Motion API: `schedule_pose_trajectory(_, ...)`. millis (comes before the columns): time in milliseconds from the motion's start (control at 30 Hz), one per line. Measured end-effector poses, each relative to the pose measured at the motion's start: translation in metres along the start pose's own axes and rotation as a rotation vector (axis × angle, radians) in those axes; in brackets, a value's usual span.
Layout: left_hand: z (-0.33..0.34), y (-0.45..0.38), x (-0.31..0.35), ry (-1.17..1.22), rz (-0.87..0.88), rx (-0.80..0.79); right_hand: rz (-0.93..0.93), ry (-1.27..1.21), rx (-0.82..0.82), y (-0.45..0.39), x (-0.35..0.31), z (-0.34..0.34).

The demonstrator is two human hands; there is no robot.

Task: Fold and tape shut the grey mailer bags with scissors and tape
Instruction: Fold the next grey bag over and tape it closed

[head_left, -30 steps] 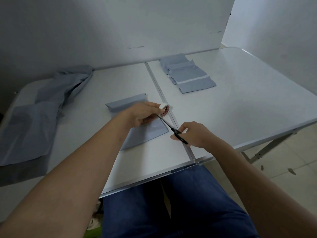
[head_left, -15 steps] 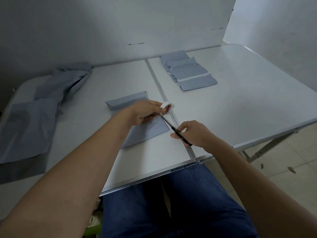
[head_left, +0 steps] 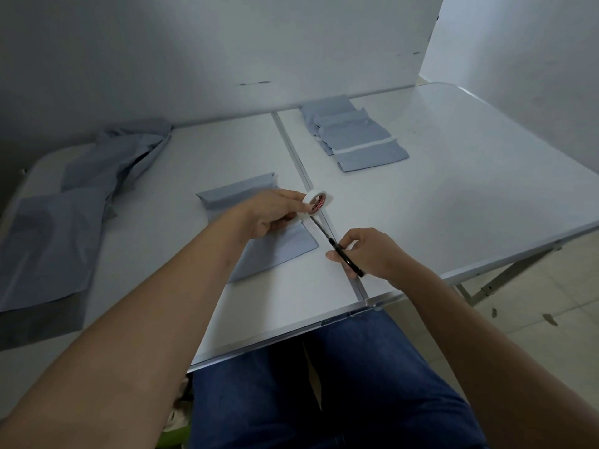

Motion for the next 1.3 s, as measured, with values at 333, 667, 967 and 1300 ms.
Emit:
schedule_pose_trajectory(333, 0.002, -0.005, 0.025, -0.220, 0.260, 0.145, 0.038, 0.514, 0.335, -0.029, 0.001, -0.059)
schedule_pose_trajectory(667, 0.050, -0.025, 0.040, -0.857, 0.510, 0.228, 0.110, 0.654, 0.440, -0.052, 0.005, -0.095)
schedule_pose_trajectory(967, 0.036, -0.011, 0.048, -0.908, 0.552, 0.273, -0.223, 0.423, 0.598, -0.054, 0.007, -0.086)
schedule_pose_trajectory(1300, -0.011, 0.066, -0.038, -0.842, 0.466, 0.551, -0.801, 0.341, 0.212, -0.020, -0.029, 0.053)
Point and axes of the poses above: each hand's wrist, its own y-axis away from the middle knuckle, its own z-axis out of the palm, x = y × z, the point moved 5 cm from there along -y, towards the middle knuckle, and after that the axes turned 6 degrees about -y, right-handed, at the moved point
